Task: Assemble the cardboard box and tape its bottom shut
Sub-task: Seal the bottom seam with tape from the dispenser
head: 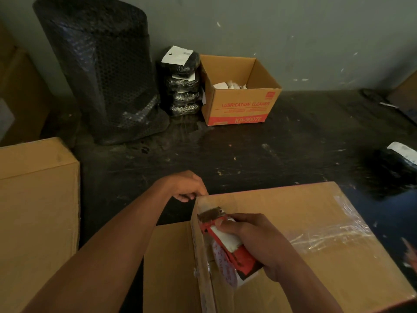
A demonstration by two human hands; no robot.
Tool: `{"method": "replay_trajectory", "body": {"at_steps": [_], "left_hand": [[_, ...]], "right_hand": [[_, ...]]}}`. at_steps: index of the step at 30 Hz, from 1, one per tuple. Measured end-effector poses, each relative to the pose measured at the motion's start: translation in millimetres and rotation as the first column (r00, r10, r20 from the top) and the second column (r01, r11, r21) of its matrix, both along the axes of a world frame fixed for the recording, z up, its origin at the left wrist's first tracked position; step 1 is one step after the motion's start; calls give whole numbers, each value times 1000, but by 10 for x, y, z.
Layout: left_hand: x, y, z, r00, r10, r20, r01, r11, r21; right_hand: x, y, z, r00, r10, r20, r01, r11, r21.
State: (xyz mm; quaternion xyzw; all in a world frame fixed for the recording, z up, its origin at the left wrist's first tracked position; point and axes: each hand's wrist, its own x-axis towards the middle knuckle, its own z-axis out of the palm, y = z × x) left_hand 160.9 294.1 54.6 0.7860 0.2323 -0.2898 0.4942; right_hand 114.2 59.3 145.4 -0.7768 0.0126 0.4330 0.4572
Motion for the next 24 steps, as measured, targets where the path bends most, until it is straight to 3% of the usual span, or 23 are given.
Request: {"method": "replay_trajectory", "body": {"at_steps": [2,7,13,17,24], "left_hand": [[-43,-7,-5,995,-16,99,10,998,60],[-317,-88,-84,905,-12,426,2,1000,23],[-591,-101,-207,869,-68,490,29,996,87],[-612,-152,-244,879,38,475,-35,999,-15],[-599,-190,-212,864,-10,504,-44,994,95]], "right_hand": [[-17,11,-7,1000,0,8,0,1000,-8],[-19,-16,25,999,17,29,-17,1000,-12],[-76,-31,63,998,21,61,-20,1000,-23],[-146,-27,106,995,34,97,-27,998,-65],[-284,-193,245,989,55,138,-37,991,-132]]}}
